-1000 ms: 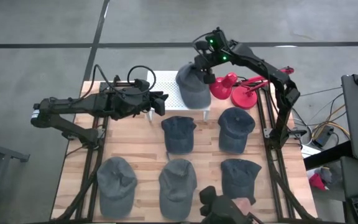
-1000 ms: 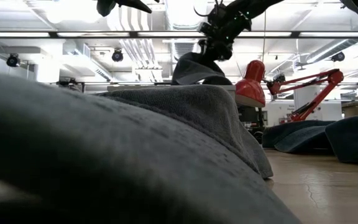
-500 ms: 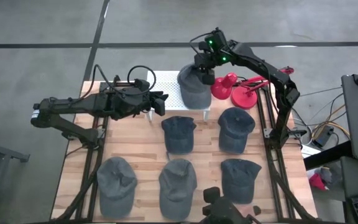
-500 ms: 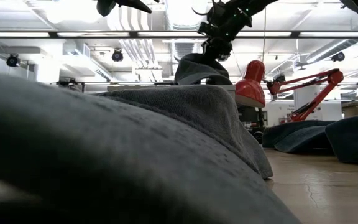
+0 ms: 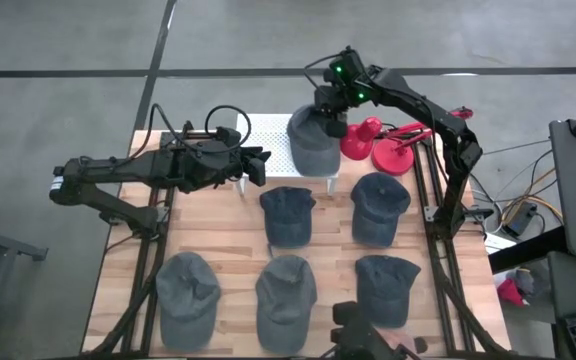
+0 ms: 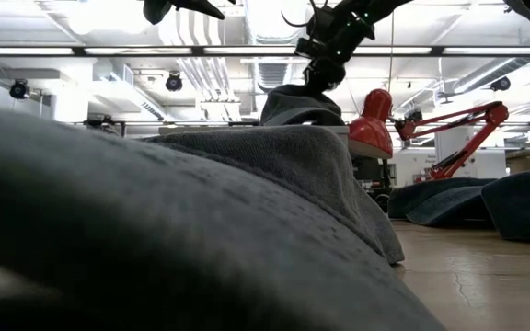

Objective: Pick & Place hat
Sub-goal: Put the top left gray cap on the shelf

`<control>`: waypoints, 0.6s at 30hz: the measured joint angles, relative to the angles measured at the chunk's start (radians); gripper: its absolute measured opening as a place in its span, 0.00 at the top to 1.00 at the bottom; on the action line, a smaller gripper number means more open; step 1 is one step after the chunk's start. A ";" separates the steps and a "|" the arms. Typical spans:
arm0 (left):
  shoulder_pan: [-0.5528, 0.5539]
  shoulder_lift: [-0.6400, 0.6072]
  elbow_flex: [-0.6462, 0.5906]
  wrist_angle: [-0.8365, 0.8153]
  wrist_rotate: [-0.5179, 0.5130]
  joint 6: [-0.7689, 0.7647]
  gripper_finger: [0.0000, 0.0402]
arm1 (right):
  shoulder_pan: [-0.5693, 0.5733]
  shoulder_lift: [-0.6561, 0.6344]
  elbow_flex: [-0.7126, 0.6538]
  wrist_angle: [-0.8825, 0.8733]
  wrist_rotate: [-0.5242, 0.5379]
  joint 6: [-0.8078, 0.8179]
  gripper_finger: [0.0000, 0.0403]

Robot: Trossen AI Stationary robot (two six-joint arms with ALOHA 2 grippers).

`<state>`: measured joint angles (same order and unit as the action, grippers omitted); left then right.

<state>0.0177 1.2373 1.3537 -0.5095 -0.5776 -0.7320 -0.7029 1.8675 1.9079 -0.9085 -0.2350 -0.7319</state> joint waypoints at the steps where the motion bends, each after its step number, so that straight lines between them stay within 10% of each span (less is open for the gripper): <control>1: 0.000 0.000 0.000 0.000 0.000 0.000 0.64 | 0.000 0.000 0.000 -0.009 0.002 0.000 0.79; 18: 0.000 0.000 0.000 0.000 0.000 0.003 0.64 | 0.000 -0.003 -0.001 -0.101 0.103 -0.001 0.61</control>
<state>0.0177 1.2373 1.3537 -0.5091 -0.5774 -0.7292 -0.7027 1.8646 1.9072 -1.0092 -0.1324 -0.7326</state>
